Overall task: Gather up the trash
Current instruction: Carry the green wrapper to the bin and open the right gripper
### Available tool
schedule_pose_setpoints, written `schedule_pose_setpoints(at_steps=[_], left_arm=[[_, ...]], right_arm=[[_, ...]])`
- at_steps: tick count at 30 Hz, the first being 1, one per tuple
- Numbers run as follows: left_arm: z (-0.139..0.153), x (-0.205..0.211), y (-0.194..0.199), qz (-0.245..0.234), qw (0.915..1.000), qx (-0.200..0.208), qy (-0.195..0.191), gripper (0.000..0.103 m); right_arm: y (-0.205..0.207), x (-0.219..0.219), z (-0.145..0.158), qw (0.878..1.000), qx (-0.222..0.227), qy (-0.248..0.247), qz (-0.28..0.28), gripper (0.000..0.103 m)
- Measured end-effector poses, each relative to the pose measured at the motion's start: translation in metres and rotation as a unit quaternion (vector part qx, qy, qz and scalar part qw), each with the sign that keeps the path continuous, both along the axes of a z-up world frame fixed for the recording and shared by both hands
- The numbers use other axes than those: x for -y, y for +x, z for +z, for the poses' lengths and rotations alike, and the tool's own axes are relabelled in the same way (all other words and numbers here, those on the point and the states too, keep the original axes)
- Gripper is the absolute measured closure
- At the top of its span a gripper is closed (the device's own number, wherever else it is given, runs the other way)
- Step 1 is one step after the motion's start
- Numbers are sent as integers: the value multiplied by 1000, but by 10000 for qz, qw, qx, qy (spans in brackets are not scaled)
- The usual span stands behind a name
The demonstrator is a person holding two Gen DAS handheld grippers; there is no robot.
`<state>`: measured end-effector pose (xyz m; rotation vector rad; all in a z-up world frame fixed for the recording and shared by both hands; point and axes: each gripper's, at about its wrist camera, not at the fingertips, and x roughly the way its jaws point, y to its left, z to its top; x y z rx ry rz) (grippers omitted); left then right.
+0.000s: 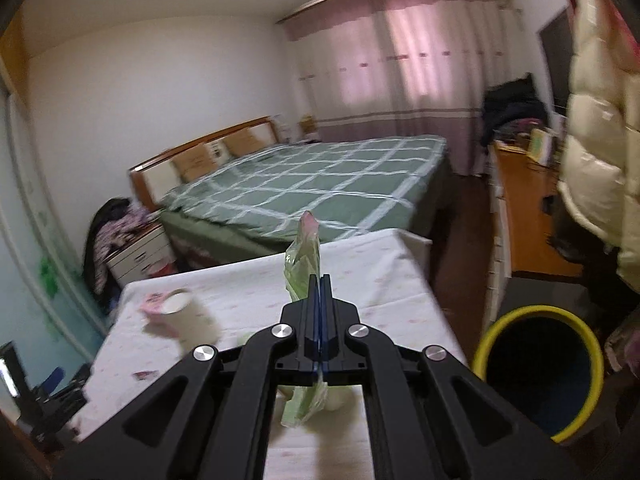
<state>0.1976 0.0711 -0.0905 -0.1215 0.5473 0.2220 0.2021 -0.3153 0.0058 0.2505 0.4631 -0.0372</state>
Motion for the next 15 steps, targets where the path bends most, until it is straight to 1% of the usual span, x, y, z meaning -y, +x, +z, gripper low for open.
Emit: schedule_pose_setpoints(at_steps=[5,11,15], left_arm=[[0,-1,-1,-26,10000,27,-31,5],[0,-3,0,18,9999,46,-103,5],[0,-5,0,22,9999,39,-135,5]], right_arm=[[-7,40,-10,9976,-35,-42,-686,103],[-18,91,-25,9886,-74,-21,-1502,102],[-22,118,-36,9827,-121,67,-1846,102]])
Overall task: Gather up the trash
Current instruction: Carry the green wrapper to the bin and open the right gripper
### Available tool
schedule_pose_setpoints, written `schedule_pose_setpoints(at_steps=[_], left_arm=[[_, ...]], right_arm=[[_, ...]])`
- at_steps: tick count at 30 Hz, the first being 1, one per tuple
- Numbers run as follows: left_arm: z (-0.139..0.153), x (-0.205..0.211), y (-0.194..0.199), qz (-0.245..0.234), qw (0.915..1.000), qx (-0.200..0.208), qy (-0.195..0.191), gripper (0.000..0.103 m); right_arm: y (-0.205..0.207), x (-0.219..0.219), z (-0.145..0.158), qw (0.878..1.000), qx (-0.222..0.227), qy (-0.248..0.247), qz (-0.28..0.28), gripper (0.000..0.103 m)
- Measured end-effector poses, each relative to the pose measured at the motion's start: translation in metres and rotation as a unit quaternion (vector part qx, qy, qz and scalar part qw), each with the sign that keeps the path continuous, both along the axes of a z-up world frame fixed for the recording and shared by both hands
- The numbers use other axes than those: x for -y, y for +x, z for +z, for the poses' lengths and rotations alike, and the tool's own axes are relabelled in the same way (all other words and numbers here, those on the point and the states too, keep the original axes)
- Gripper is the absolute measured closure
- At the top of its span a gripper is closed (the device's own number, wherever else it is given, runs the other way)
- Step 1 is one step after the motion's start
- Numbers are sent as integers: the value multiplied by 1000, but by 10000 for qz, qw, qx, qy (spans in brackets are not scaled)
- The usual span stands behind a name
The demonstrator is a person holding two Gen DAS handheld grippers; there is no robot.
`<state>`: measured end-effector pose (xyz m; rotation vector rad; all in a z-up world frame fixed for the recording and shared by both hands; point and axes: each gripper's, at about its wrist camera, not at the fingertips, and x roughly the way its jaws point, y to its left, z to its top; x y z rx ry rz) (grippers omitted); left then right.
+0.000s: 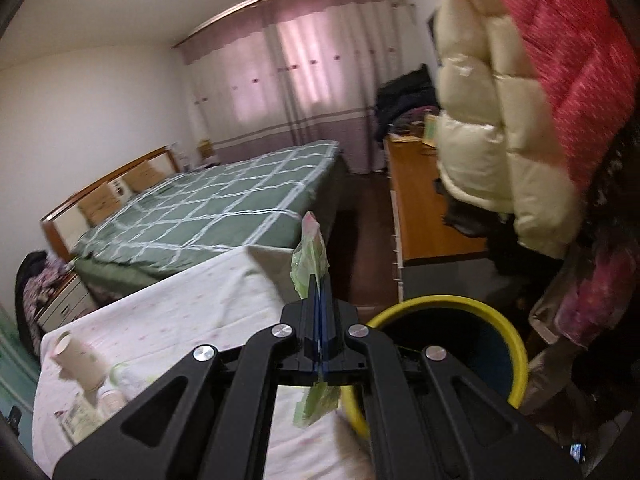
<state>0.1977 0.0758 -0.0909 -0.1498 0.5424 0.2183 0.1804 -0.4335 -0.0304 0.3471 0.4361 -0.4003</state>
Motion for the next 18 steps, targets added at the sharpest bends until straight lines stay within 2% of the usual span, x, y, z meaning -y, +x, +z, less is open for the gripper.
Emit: schedule_pose_setpoints(at_steps=[8,15,16,17,18], left_arm=[[-3,1,2,8,10000,-35,2,5],[-3,0,3,11,10000,-26,-44,5],[-3,1,3,8,10000,-21,-46,5],[-3,1,3,3,10000,-12,-49,5],[-2,0,2,-1,10000,-2,-55,5]], right_arm=[[-3,31,-22,9984,-203,77,-522,102],[2,49,-47,9934,-632,104,-948,102],[4,52,-51,9922,-714,86,-1018,100],[5,52,-55,9911,-792,70,-1069,93],[5,52,-60,9902,-841,49,-1110,78]])
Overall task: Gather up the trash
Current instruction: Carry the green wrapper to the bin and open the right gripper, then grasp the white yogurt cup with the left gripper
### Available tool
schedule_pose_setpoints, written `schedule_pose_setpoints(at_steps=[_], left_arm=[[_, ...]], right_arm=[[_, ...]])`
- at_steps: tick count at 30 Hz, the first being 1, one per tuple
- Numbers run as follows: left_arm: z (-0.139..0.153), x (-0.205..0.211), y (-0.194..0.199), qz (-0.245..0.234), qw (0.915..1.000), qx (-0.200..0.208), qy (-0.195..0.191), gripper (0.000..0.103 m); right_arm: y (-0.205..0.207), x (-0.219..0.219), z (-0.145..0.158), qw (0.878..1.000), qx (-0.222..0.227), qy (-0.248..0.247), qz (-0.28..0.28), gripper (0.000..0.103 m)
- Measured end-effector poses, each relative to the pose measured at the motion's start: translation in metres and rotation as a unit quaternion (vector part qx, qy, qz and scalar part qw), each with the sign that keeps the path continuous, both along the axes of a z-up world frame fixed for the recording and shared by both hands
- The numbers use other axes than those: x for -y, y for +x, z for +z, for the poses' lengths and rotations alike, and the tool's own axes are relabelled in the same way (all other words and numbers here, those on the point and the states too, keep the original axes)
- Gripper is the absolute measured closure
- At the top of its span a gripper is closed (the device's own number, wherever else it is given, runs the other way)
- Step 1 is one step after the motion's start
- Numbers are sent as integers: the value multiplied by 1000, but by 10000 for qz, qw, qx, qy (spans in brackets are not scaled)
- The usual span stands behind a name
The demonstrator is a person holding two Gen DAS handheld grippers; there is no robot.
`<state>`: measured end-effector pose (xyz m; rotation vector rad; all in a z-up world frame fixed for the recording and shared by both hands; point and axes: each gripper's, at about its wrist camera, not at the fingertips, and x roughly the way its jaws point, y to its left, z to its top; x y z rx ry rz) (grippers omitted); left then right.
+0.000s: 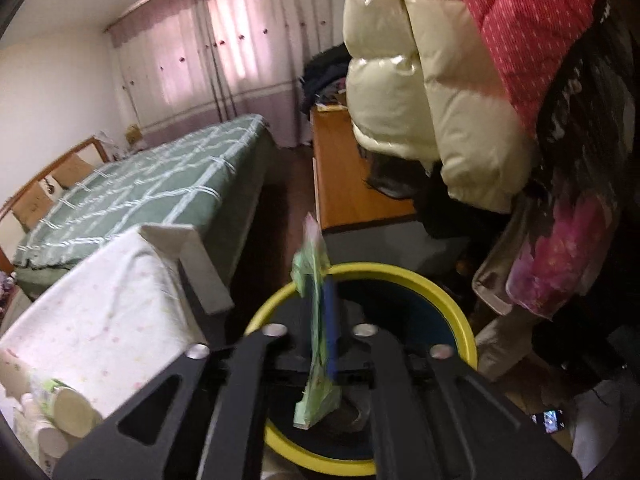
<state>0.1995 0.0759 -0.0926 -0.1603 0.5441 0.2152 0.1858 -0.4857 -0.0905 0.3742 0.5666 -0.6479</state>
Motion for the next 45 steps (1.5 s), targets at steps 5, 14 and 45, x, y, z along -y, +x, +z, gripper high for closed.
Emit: schedule_pose_setpoints(at_steps=[5,14,45], left_arm=[[1,1,-3,-26,10000,56,-6,5],[8,4,-10,-111,9998,160,92,5],[-41,148,-80,-2780,9511,-1346,52,5]], right_arm=[[3,-11,-12,9996,-86,-274,-66,63],[3,-33,-6,9975,144,-686,112,48],[-13,-33,7,9955,723,-308,534,45]])
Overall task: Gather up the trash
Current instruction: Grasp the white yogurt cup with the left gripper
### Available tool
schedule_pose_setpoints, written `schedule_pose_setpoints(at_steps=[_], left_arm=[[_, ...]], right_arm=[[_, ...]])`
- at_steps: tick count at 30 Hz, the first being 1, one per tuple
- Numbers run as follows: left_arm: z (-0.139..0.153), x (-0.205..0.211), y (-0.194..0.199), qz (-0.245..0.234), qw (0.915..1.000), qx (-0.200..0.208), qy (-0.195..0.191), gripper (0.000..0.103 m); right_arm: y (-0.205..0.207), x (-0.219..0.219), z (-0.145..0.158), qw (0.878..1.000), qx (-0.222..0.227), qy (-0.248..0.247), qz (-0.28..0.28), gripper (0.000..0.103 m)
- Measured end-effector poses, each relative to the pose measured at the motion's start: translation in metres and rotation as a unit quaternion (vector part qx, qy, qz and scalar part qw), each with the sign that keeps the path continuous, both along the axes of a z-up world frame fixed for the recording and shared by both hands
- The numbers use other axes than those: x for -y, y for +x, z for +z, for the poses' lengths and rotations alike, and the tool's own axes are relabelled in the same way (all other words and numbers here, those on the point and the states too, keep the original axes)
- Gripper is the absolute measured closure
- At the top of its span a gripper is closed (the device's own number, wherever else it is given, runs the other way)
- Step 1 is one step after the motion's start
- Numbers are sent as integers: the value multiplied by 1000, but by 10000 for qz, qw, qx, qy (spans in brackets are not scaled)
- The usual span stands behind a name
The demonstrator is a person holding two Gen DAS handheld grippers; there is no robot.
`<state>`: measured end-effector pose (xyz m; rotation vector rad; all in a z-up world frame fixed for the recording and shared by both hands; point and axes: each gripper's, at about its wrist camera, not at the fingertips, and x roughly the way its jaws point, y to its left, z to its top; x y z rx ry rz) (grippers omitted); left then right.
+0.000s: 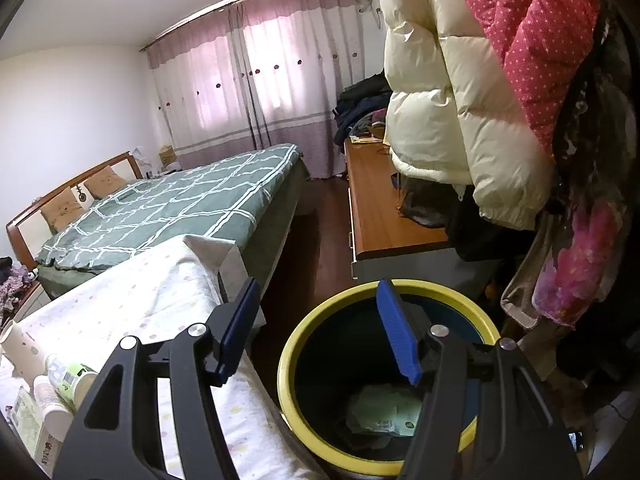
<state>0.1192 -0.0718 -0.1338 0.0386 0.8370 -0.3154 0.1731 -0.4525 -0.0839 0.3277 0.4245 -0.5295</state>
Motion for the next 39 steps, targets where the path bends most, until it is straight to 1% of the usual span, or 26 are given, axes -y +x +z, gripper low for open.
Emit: schedule_pose_setpoints(at_steps=[5,7,10,12,14,18,27,33,39], left_arm=[[-2,5,18,22,9999,-109,-89,5],[-2,6,22,31,9998,-113,-148,5],[-2,9,30,32,9999,-85,-128,5],[-2,11,31,7,9999,-79,-114,9],[0,13,31,-57,9999,-103,-68,19],[2,15,24,-144,9998,-133,50,23],[16,7,-10,-342,9991,-225,-66,23],[44,2,-27,-272,9994,173,-140,23],[64,-2,-40,-266,9990,339,-82,24]], right_arm=[[0,2,0,10000,22,60,23,45],[0,2,0,10000,18,56,45,45],[1,1,0,9999,17,49,90,45],[2,0,0,9999,10,40,109,45],[2,0,0,9999,15,39,121,45],[2,-1,0,9999,23,43,134,45],[2,-3,0,9999,17,35,155,45],[2,-3,0,9999,15,47,161,45],[5,-6,-1,9997,-58,50,221,45]])
